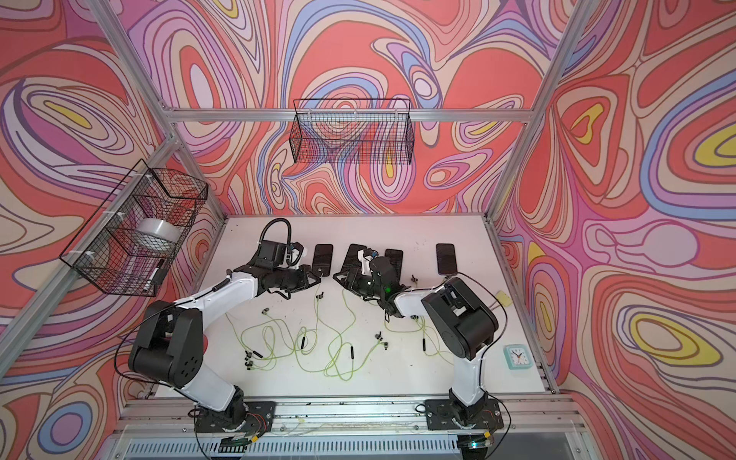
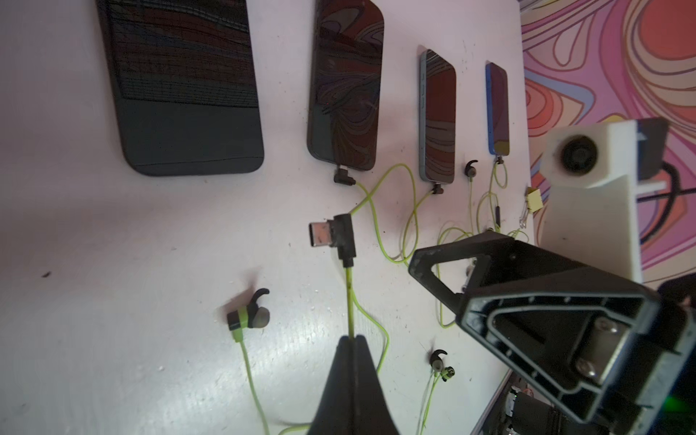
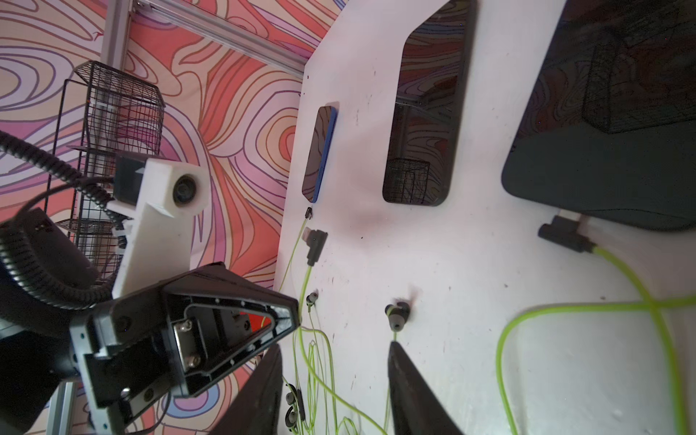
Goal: Plug wired earphones into phones
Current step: Pick up the wired earphone from the center of the board.
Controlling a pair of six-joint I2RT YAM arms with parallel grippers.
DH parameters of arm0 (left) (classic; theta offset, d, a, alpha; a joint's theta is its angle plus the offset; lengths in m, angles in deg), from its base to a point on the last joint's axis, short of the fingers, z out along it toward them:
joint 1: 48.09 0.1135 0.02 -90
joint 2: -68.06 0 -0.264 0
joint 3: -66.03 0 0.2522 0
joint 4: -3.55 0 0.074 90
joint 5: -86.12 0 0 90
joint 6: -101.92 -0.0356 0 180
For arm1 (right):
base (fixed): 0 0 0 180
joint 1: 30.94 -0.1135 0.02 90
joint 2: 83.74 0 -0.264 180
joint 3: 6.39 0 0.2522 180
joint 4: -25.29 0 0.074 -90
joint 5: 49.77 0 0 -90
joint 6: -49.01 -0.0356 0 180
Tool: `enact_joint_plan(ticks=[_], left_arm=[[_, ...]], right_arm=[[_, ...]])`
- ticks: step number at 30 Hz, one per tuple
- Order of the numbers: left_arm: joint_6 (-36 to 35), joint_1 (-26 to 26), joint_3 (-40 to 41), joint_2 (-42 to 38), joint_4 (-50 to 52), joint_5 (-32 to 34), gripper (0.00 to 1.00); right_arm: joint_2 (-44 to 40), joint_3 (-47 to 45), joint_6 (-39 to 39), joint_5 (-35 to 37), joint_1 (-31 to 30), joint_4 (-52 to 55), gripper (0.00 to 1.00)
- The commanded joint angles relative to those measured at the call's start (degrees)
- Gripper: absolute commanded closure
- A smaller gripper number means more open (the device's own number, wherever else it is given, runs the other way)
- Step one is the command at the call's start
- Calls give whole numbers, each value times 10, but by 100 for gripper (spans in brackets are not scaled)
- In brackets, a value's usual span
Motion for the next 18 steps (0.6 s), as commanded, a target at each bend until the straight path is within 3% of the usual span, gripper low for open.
enact_joint_plan(ticks=[1, 13, 18], left_arm=[[53, 2, 20, -27, -112, -38, 100], [86, 1, 70, -25, -199, -91, 100], [83, 1, 77, -26, -216, -104, 100]], right_arm=[[16, 15, -20, -7, -3, -37, 54], [39, 52, -43, -29, 2, -72, 54], [52, 68, -48, -40, 4, -71, 59]])
